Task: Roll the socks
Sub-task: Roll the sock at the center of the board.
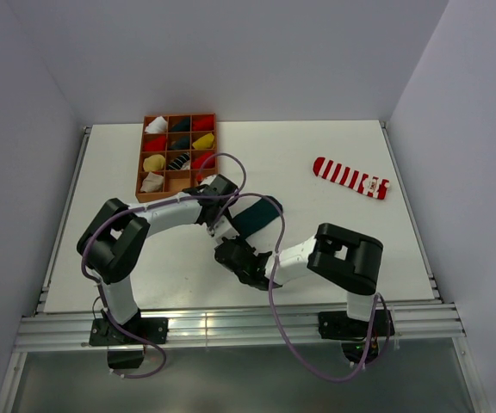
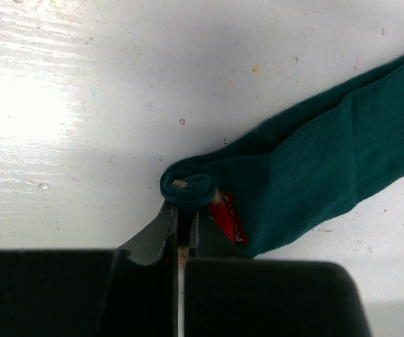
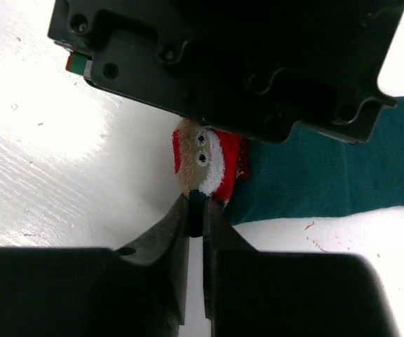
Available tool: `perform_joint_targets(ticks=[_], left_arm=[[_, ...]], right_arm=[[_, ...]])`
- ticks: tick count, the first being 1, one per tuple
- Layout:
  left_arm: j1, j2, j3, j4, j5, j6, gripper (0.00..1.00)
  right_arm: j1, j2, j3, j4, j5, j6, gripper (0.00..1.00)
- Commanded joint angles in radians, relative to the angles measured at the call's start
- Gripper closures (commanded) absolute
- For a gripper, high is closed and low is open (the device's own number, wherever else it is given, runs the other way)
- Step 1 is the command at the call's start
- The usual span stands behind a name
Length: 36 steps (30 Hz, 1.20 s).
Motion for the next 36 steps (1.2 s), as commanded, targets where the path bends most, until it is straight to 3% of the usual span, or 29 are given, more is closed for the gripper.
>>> perform_joint_targets(ticks=[1, 4, 9, 11, 15, 18, 26, 36], left_arm=[[-0.012, 0.029, -0.049, -0.1, 0.066, 0.025, 0.98], [-0.012, 0.002, -0.058, -0.089, 0.061, 0.015, 0.88], [-0.007, -0.065, -0.061, -0.08, 0.024, -0.013, 0.62], [-0.001, -0.09, -0.067, -0.066, 0.017, -0.036, 0.58], [0.021, -0.159, -0.086, -0.045, 0.003, -0.079, 0.38], [0.044, -0.21, -0.11, -0.026, -0.017, -0.113, 0.32], [0.079, -0.359, -0.235, 0.096, -0.029, -0.188, 0.3], [0.074, -0.38, -0.353, 0.205, 0.033, -0.203, 0.31]], right_arm=[[-0.01, 0.025, 0.016, 0.019, -0.017, 0.036, 1.0], [-0.025, -0.01, -0.011, 0.003, -0.074, 0.072, 1.0], [-0.11, -0.112, -0.082, -0.006, -0.367, 0.157, 1.0], [-0.152, -0.136, -0.106, 0.011, -0.477, 0.175, 1.0], [-0.212, -0.147, -0.125, 0.029, -0.615, 0.221, 1.0], [-0.266, -0.135, -0.131, 0.052, -0.759, 0.27, 1.0], [-0.436, -0.04, -0.13, 0.16, -1.17, 0.433, 1.0], [-0.571, 0.146, -0.102, 0.331, -1.493, 0.701, 1.0]])
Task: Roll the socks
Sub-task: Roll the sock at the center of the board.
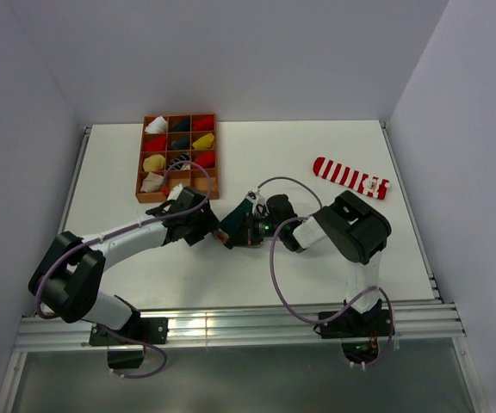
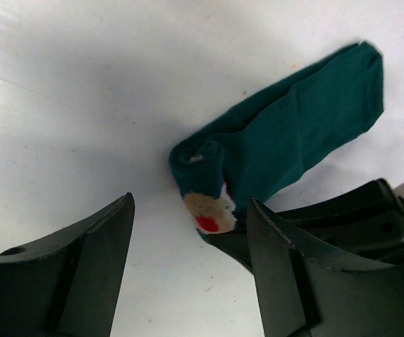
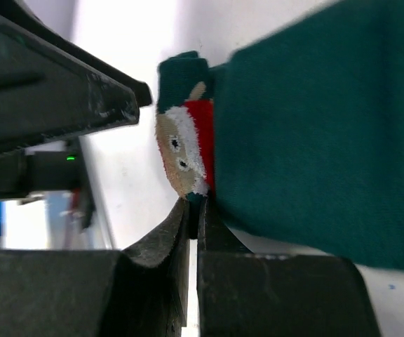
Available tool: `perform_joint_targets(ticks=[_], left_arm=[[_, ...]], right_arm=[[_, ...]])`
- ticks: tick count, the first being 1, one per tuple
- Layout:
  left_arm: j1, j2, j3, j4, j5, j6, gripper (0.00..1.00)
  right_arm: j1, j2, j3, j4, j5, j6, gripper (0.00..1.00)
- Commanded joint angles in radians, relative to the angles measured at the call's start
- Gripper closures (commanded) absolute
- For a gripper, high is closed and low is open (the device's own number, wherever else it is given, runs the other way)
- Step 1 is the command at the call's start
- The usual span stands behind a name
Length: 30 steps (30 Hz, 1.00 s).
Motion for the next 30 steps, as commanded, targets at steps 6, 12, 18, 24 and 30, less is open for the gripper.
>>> perform_joint_targets(ticks=[6, 12, 18, 24, 30], left_arm=[[-0.005, 0.001, -0.037, 0.104, 0.024, -0.023, 0.32], [-0.007, 0.024, -0.041, 0.112, 0.017, -0.032, 0.35], [-0.005, 0.056, -0.043, 0.112, 0.005, -0.049, 0.42], [-0.005, 0.088, -0.03, 0.086, -0.022, -0.049, 0.48], [-0.005, 0.105, -0.021, 0.069, -0.059, -0.049, 0.52]], right_arm=[[-0.059, 0.12, 0.001, 0.027, -0.173, 0.168, 1.0], [-0.063, 0.117, 0.043, -0.094, -0.147, 0.116, 1.0], [-0.063, 0.114, 0.069, -0.146, -0.13, 0.105, 1.0], [-0.063, 0.12, 0.083, -0.178, -0.116, 0.099, 1.0], [-0.063, 0.127, 0.084, -0.184, -0.11, 0.097, 1.0]])
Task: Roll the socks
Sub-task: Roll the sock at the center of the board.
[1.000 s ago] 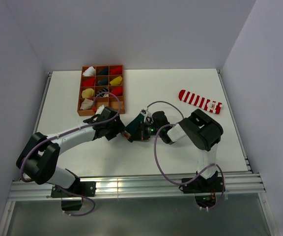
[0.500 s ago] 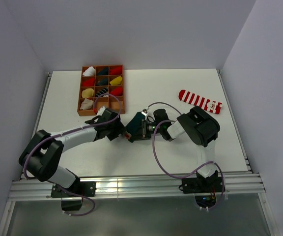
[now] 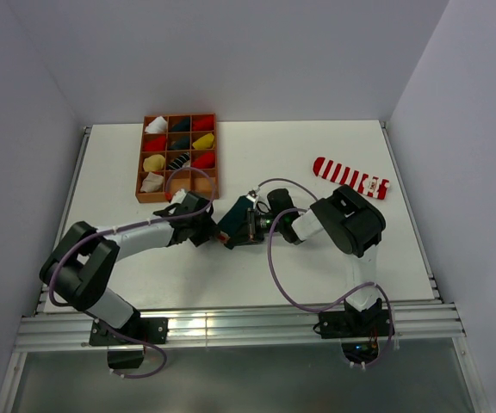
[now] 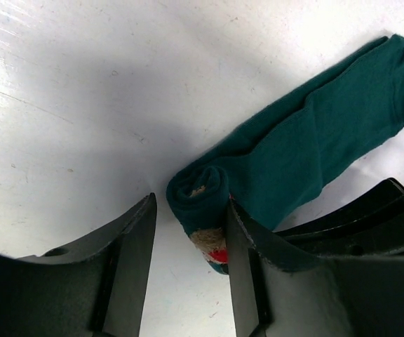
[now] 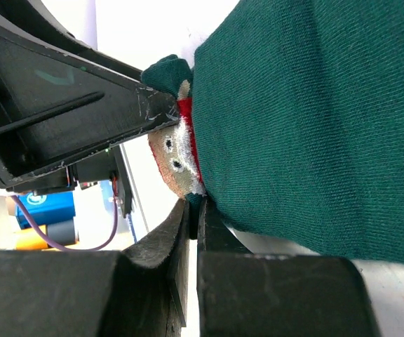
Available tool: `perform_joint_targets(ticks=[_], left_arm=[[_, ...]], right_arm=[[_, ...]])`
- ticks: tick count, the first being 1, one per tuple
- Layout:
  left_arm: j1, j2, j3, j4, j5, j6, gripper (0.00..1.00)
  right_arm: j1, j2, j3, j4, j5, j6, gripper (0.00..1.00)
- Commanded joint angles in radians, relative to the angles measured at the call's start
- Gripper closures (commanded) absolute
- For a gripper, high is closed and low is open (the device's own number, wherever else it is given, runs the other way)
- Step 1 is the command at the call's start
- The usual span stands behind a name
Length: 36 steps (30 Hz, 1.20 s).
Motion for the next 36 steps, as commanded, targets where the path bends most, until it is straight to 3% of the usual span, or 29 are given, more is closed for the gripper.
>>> perform_joint_targets(ticks=[1, 7, 10, 13, 17, 23, 28, 36], left_arm=[[-0.002, 0.022, 0.021, -0.025, -0.059, -0.011, 0.53], [-0.003, 0.071, 0.047, -0.033, -0.054, 0.003, 0.67], [-0.003, 0.102, 0.061, -0.041, -0.04, 0.024, 0.78], [-0.003, 0.125, 0.075, -0.059, -0.033, 0.047, 0.98], [-0.003, 0.143, 0.096, -0.102, -0.03, 0.079, 1.0], [-0.006, 0.171, 0.159, -0.203, -0.03, 0.13, 1.0], [-0.02, 0.189, 0.23, -0.274, -0.044, 0.162, 1.0], [-0.032, 0.222, 0.271, -0.311, -0.037, 0.187, 1.0]], right_arm=[[0.001, 0.037, -0.001, -0.108, 0.072, -0.042, 1.0], [0.001, 0.039, 0.0, -0.115, 0.075, -0.048, 1.0], [0.001, 0.016, -0.004, -0.134, 0.093, -0.067, 1.0], [0.002, -0.027, -0.012, -0.161, 0.124, -0.1, 1.0], [0.008, -0.113, -0.016, -0.253, 0.239, -0.177, 0.76], [0.063, -0.343, -0.056, -0.381, 0.512, -0.306, 0.59], [0.216, -0.535, -0.099, -0.402, 0.896, -0.414, 0.57], [0.398, -0.495, -0.024, -0.398, 1.1, -0.567, 0.56]])
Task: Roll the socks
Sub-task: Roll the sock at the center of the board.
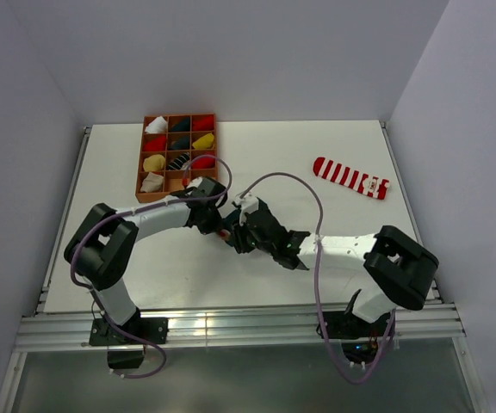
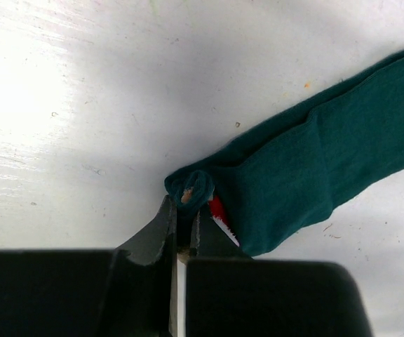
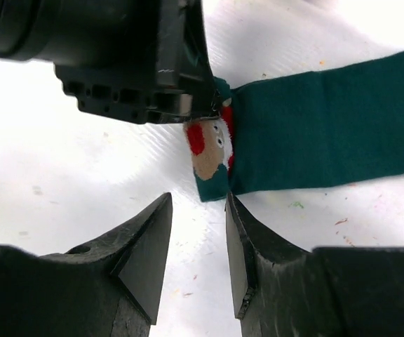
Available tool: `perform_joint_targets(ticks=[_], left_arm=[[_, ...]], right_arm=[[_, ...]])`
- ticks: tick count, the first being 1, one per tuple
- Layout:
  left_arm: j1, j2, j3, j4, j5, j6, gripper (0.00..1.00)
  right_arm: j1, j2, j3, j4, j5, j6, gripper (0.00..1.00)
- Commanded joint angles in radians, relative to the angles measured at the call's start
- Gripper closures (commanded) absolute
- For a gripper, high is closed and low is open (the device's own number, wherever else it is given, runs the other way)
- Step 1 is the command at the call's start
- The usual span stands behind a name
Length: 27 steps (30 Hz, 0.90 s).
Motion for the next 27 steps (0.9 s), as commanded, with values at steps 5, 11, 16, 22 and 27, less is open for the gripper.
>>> perform_joint_targets(ticks=[5, 11, 16, 22, 27], left_arm=[[-0.015, 0.047, 0.018, -0.111, -0.021, 0.051, 1.0], [-0.015, 0.052, 0.023, -0.113, -0.019, 0.059, 1.0], [-0.018, 0.055, 0.019, -0.108, -0.012, 0.063, 1.0], [-0.018, 0.052, 0.026, -0.108, -0.007, 0.072, 1.0], [-0.019, 0.052, 0.023, -0.104, -0.001, 0.077, 1.0]], right_arm=[[0.107, 0.125, 0.092, 0.008, 0.23, -0.153, 0.56], [0.141, 0.185, 0.127, 0.025, 0.285, -0.193, 0.55], [0.16, 0.217, 0.143, 0.027, 0.297, -0.224, 0.53], [0.175, 0.289, 0.169, 0.016, 0.304, -0.236, 0.53], [0.177, 0.348, 0.192, -0.013, 0.325, -0.225, 0.53]])
